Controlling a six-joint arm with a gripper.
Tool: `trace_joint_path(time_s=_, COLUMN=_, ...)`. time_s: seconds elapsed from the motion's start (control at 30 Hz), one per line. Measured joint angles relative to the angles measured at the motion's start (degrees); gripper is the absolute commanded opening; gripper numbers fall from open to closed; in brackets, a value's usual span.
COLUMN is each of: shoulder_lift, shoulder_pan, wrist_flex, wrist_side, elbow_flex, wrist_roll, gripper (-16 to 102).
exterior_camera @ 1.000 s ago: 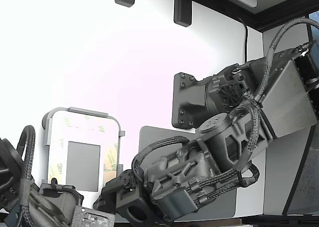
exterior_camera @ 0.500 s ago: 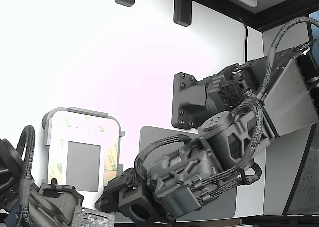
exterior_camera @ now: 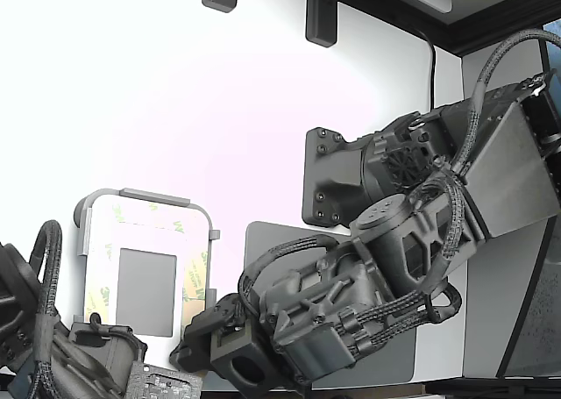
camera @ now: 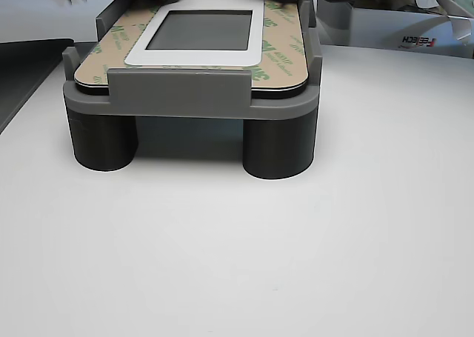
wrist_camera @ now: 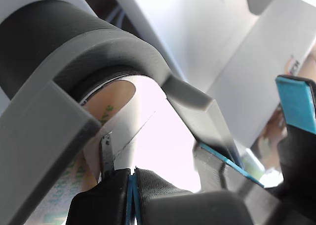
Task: Peel off protective film from adhesive tape.
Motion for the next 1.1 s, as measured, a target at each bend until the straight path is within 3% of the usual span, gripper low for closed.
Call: trace_joint_path(time_s=1.1, shoulder_lift=0.62, shoulder_pan=-2.29, wrist_flex=-4.22, wrist_side=-2.11, elbow_flex=3.25, wrist_roll=-2.11, gripper=-11)
